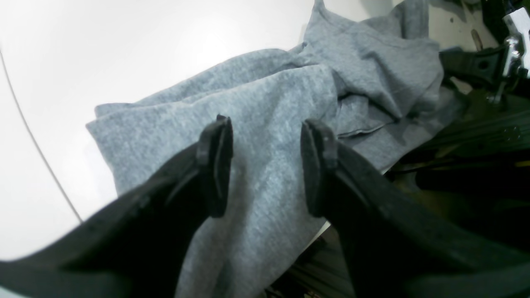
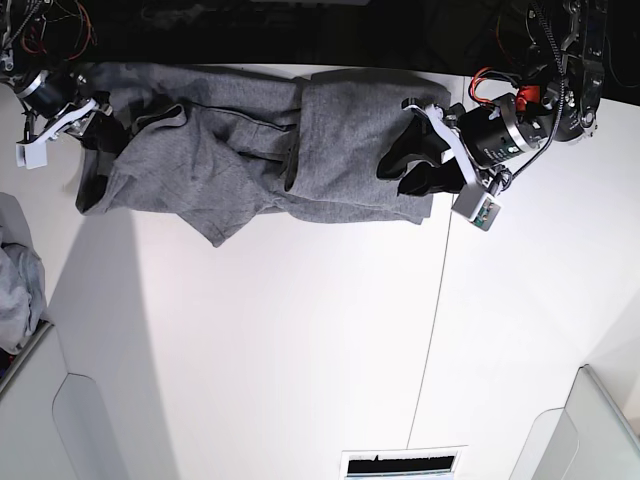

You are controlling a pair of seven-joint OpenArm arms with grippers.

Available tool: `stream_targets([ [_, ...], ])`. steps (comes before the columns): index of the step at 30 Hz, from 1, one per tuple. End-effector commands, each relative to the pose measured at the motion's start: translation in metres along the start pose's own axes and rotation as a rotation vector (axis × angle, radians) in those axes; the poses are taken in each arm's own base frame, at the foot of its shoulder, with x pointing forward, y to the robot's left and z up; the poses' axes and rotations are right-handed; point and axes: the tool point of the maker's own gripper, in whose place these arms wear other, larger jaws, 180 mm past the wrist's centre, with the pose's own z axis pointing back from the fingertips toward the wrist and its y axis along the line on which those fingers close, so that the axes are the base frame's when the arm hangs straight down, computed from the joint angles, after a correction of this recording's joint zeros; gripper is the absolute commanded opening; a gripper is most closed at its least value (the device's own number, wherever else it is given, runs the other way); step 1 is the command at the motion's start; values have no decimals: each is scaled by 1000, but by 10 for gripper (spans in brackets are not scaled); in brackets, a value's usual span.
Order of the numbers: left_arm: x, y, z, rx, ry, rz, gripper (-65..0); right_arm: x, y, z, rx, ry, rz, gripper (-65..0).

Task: Layout the t-shirt on the table in an organized manner, then fold the t-shirt properly
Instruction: 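Grasp the opposite strip end with the right gripper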

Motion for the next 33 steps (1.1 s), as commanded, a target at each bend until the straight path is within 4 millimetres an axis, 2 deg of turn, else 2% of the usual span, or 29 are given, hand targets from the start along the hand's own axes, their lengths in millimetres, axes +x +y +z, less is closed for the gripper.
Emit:
stream_targets([
  [1, 12, -3, 2, -17, -41, -14, -358, 19, -5, 8, -9, -53, 15, -358],
  [5, 12, -3, 2, -17, -42, -14, -358, 33, -22, 24, -55, -104, -15, -359],
  [9, 12, -3, 2, -18, -41, -14, -358, 48, -24, 39, -32, -149, -67, -371],
  [11, 12, -3, 2, -17, -41, -15, -358, 56, -19, 44, -11, -171, -69, -451],
  [13, 12, -3, 2, -18, -41, -15, -358, 67, -7, 46, 25, -203, -50, -611],
  [14, 12, -3, 2, -18, -41, -15, -358, 72, 0, 46, 43, -219, -40, -650],
  [17, 13, -3, 2, -17, -45, -14, -358, 80, 24, 44, 84, -229, 10, -650],
  [22, 14, -3, 2, -17, -53, -15, -358, 63, 64, 17, 148, -182, 82, -650],
  [25, 15, -3, 2, -17, -57, -15, -358, 39, 72, -10, 110, -96, 190, -650],
  [28, 15, -3, 2, -15, -58, -16, -358, 24, 57, -28, 24, -24, 304, -650],
  [33, 14, -2, 2, -13, -56, -16, -358, 6, 15, -35, -34, 49, 245, -650],
])
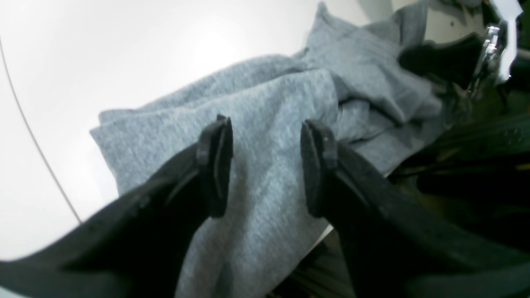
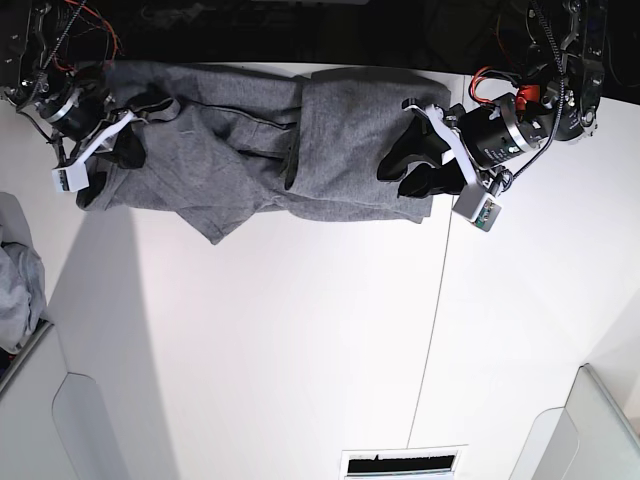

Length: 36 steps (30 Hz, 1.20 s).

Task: Layout the t-shirt on the table in an organized manner, then fold the t-shirt properly
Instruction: 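Grasp the opposite strip end with the right gripper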

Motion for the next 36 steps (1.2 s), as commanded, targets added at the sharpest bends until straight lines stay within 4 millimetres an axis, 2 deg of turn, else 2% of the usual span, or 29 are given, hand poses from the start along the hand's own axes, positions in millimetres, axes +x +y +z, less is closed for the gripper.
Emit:
stream_targets([
  [1, 11, -2, 2, -14, -38, -13, -358, 9, -9, 3, -12, -22, 5, -650],
  [3, 8, -1, 1, -12, -34, -4, -358, 8, -15, 5, -10, -21, -16, -650],
  [5, 2, 3, 0, -7, -26, 14, -358, 16, -14, 7, 5, -50, -37, -650],
  [12, -24, 21, -6, 26, 12, 84, -358, 68, -8, 29, 38, -221, -53, -650],
  [16, -30, 27, -5, 52, 38, 53, -358, 99, -23, 55, -22, -321, -26, -650],
  [18, -29, 27, -5, 52, 37, 53, -358, 106, -38, 68, -65, -349, -30, -650],
  [20, -30, 27, -5, 52, 38, 54, -358, 105, -54, 79, -112, -339, -37, -571],
  [25, -29, 27, -5, 52, 36, 55, -358, 86, -79, 96, -170, -258, -47, -199],
  [29, -29, 27, -5, 52, 35, 54, -358, 68, -85, 99, -160, -218, -95, -195],
  [36, -28, 27, -5, 52, 29, 54, -358, 22, -75, 69, -53, -123, -249, -195],
])
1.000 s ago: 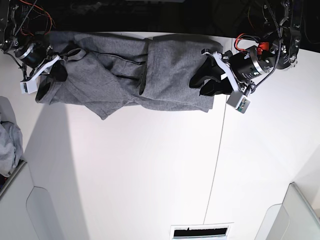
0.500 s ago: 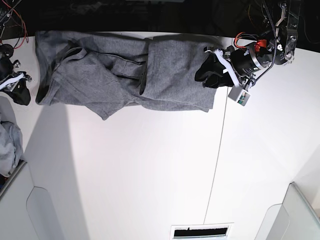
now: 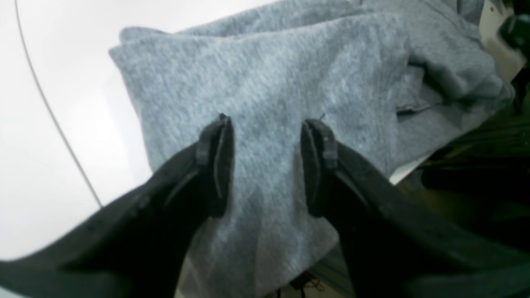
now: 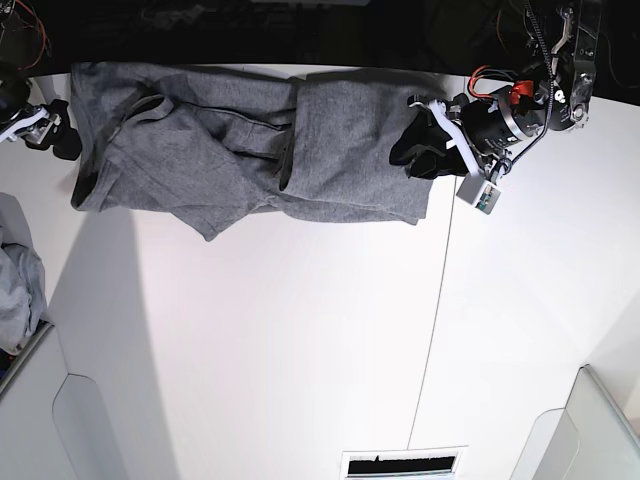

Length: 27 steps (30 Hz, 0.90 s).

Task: Layout the t-shirt on the table in an organized manner, then fold the t-shirt properly
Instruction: 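Grasp the opposite strip end with the right gripper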

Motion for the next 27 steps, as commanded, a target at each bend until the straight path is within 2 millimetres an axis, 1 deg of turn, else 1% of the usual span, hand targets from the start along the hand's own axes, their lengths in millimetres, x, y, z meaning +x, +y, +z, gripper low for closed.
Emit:
stream_targets([
  [1, 13, -3, 2, -15, -44, -13, -358, 12, 5, 1, 35, -36, 10, -195],
  [4, 13, -3, 2, -15, -46, -13, -358, -1, 12, -6, 58, 0, 1, -195],
  [13, 13, -3, 2, -15, -46, -13, -358, -23, 39, -22, 124, -11, -89, -195],
  [15, 13, -3, 2, -15, -48, -13, -358, -25, 43, -24, 131, -14, -98, -195],
  [18, 14, -3, 2, -15, -52, -13, -358, -22, 48, -28, 143, -26, -105, -197],
  [20, 14, -3, 2, -15, -52, -14, -358, -16, 51, -32, 147, -39, -111, -224],
  [21, 14, -3, 2, -15, -52, -14, -358, -13, 53, -35, 151, -47, -112, -266],
  [22, 14, -2, 2, -14, -51, -14, -358, -10, 56, -37, 155, -53, -110, -322],
  [25, 12, -2, 2, -13, -41, -16, -358, -4, 61, -44, 157, -61, -89, -513],
  [27, 16, -4, 4, -30, -60, 3, -358, 1, 65, -48, 162, -72, -76, -649],
])
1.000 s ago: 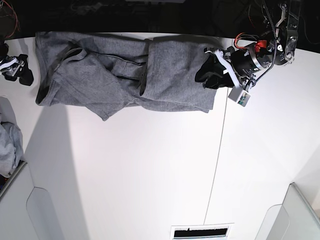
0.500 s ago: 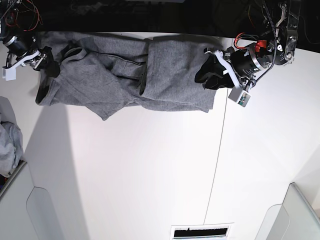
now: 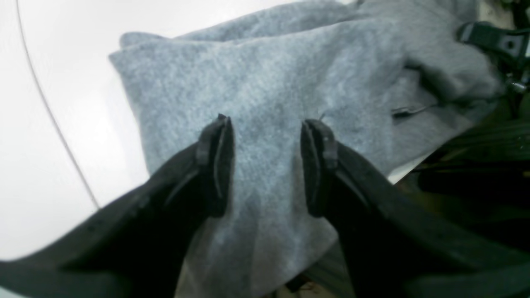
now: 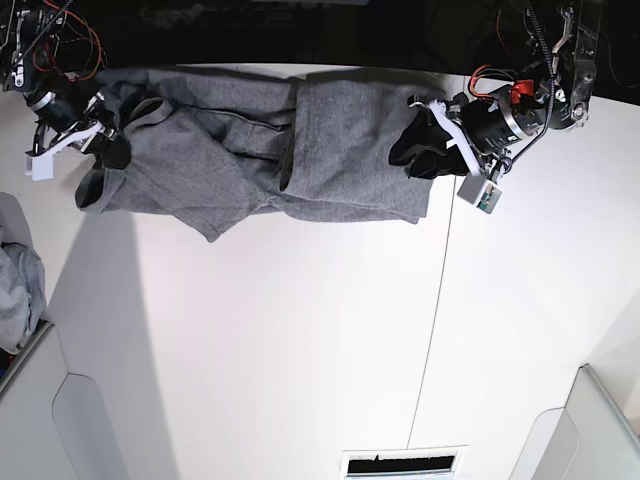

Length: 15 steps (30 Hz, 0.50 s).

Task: Layout the t-shirt on the table in an organized manner, then fold the t-shirt properly
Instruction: 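Grasp the opposite strip end with the right gripper, then fold the right-held end over onto the folded stack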

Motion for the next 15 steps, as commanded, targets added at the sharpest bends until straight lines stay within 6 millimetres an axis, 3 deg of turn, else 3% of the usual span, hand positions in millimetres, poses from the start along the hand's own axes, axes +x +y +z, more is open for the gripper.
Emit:
stream_targets([
  [1, 15, -4, 4, -28, -48, -17, -358, 18, 5, 1, 24, -44, 30, -650],
  [4, 28, -6, 8, -51, -83, -56, -358, 26, 4, -2, 4, -37, 71, -650],
  [8, 38, 11, 17, 2, -108, -56, -358, 46, 1, 0, -5, -70, 96, -650],
  [15, 0, 31, 14, 69, 10, -33, -358, 105, -4, 16, -16, -169, 142, -650],
])
